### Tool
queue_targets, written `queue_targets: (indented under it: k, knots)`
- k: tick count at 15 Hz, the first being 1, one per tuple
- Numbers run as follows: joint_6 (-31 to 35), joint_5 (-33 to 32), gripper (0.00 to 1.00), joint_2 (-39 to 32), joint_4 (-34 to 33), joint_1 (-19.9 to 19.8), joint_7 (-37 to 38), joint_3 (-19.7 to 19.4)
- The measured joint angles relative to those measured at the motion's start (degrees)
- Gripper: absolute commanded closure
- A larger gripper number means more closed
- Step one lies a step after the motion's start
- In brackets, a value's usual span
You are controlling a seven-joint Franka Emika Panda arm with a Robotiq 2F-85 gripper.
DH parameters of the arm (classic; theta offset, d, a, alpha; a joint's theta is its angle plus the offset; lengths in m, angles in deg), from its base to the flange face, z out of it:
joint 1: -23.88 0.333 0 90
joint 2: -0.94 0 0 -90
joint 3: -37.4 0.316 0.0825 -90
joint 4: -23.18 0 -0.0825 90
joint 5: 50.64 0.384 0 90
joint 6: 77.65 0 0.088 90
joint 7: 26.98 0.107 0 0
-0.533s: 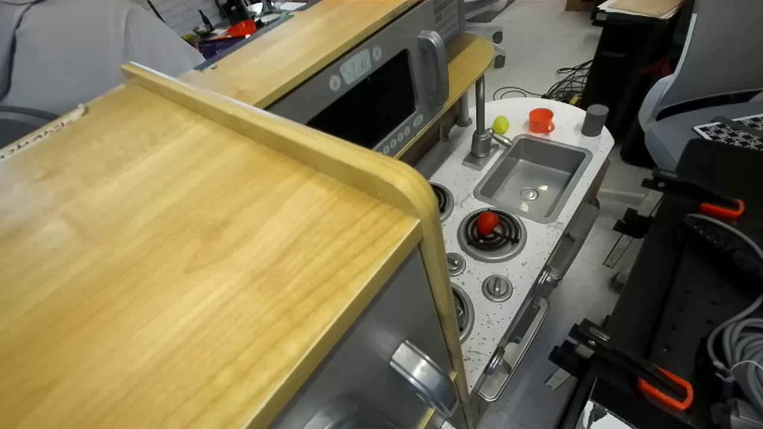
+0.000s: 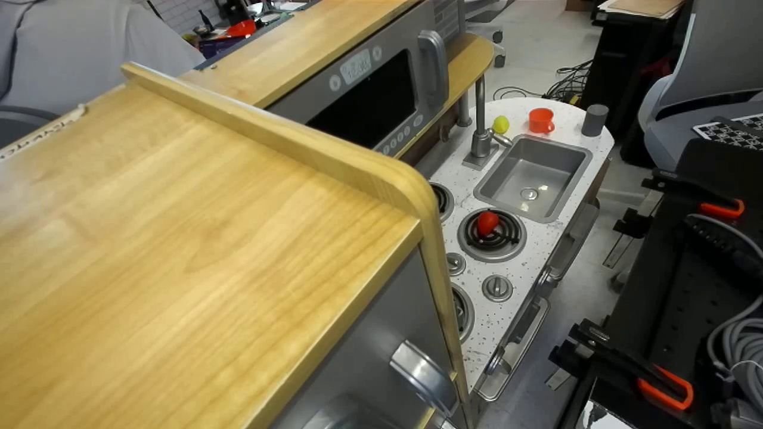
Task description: Get the strawberry toy from the right front plate of the stove and put it in the sink
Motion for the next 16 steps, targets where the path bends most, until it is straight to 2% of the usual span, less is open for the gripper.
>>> queue_targets:
  k: [9, 12, 16]
  knots:
    - [0.75, -0.06, 0.00, -0.51, -0.31, -0.26, 0.00, 0.11]
    - [8.45, -0.16, 0.00, -5.23, -0.22, -1.27, 0.02, 0.23]
    - [24.11, -1.05, 0.00, -19.32, -0.02, -3.07, 0.54, 0.71]
